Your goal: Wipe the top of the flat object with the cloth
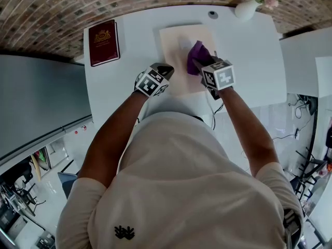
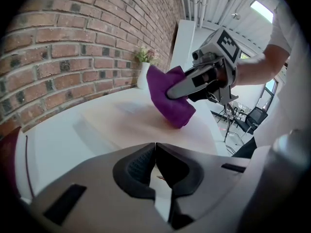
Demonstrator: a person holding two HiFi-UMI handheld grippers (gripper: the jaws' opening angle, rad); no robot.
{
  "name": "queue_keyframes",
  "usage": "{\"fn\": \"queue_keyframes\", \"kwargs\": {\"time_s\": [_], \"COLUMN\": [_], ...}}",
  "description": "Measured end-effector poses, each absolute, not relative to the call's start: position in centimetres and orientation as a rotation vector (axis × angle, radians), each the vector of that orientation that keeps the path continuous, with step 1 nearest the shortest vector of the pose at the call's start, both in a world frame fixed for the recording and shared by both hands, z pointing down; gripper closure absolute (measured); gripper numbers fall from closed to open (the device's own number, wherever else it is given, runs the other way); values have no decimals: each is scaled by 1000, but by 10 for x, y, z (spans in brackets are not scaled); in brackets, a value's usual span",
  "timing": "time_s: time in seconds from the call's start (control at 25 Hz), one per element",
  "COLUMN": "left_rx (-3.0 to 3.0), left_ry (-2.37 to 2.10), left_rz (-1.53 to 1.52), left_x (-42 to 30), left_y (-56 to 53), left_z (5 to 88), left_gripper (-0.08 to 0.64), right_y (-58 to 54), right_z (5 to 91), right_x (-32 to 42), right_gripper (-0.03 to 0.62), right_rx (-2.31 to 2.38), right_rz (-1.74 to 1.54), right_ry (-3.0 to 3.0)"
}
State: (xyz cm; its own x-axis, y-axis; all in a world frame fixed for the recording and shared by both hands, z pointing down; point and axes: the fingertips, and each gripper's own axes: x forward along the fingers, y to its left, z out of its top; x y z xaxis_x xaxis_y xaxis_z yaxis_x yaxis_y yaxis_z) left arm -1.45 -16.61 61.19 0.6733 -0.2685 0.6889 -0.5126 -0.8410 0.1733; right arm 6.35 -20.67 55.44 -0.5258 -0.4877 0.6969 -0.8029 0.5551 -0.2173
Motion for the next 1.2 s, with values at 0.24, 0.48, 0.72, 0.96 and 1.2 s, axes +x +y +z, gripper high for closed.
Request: {"fn": "queue_keyframes", "kwargs": {"time_s": [0.24, 0.48, 0.72, 0.96, 1.2], "left_rx": [2537, 2546, 2540, 2541, 2539], "left_ry": [-618, -615, -606, -605, -608], "left_rz": [945, 949, 966, 977, 978], "left_x": [-16, -16, -16, -15, -15], "left_y": [-164, -167, -165, -165, -165], "left_z": [613, 611, 612, 613, 612], "left_gripper": [535, 535, 535, 535, 535], "right_y": [-207, -207, -210, -221, -228], "right_z": [565, 579, 588, 590, 592], "right_x": [2, -20, 24, 84, 131], "right_gripper": [515, 515, 515, 515, 515], "right_rx": [876, 761, 813, 938, 1033], "right_rz": [648, 526, 536, 583, 609], "right_ry": [-2253, -2226, -2160, -2118, -2073]}}
